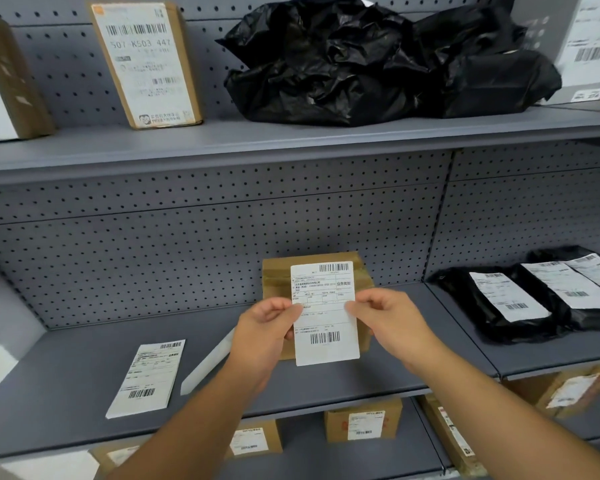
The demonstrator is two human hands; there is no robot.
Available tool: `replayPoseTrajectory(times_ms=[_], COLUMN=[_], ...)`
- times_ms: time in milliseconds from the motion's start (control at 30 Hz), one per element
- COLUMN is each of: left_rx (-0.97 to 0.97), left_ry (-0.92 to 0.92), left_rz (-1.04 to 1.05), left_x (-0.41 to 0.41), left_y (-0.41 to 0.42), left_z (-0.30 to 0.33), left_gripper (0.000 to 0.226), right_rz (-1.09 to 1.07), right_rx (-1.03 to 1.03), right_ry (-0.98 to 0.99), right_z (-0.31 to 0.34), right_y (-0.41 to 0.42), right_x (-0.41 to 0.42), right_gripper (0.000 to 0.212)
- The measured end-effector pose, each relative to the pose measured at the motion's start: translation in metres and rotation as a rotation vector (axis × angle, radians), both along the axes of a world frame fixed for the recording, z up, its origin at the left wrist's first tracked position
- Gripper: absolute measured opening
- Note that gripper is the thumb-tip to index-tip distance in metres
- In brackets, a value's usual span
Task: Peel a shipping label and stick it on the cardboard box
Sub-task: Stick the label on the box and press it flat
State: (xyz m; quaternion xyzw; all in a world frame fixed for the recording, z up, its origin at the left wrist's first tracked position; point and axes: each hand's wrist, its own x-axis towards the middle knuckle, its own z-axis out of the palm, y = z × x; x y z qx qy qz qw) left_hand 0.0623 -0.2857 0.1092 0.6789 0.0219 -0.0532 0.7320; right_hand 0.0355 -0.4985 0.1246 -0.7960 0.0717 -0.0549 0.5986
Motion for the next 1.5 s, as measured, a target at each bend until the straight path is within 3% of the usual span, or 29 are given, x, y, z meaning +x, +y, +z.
replayPoseTrajectory(times_ms=[467, 700, 767, 867, 1033, 1500], left_rx=[0.009, 0.326, 0.451, 0.557, 0.631, 0.52], left_ry=[-0.016, -0.216, -0.34, -0.437, -0.369, -0.352], left_rz=[0.105, 0.234, 0.281, 0.095, -0.268, -0.383], left_x=[-0.013, -0.006, 0.01, 0.039, 0.078, 0.118], left_y=[-0.027, -0.012, 0.005, 0.034, 0.058, 0.069], left_z=[-0.004, 0.003, -0.002, -0.013, -0.031, -0.038], left_gripper=[0.008, 0.006, 0.017, 0.049, 0.09, 0.089], right_rz=[0.096, 0.085, 0.079, 0.075, 0.061, 0.001], right_rx=[-0.093, -0.081, -0.076, -0.07, -0.025, 0.037], right_ry=[-0.015, -0.037, -0.035, -0.035, -0.049, -0.098], right_z=[-0.003, -0.01, -0.012, -0.012, -0.008, -0.015], right_y=[-0.038, -0.046, -0.046, -0.042, -0.034, -0.022], right_x=[0.008, 0.014, 0.018, 0.025, 0.037, 0.052], right_gripper=[0.014, 0.015, 0.015, 0.016, 0.015, 0.018])
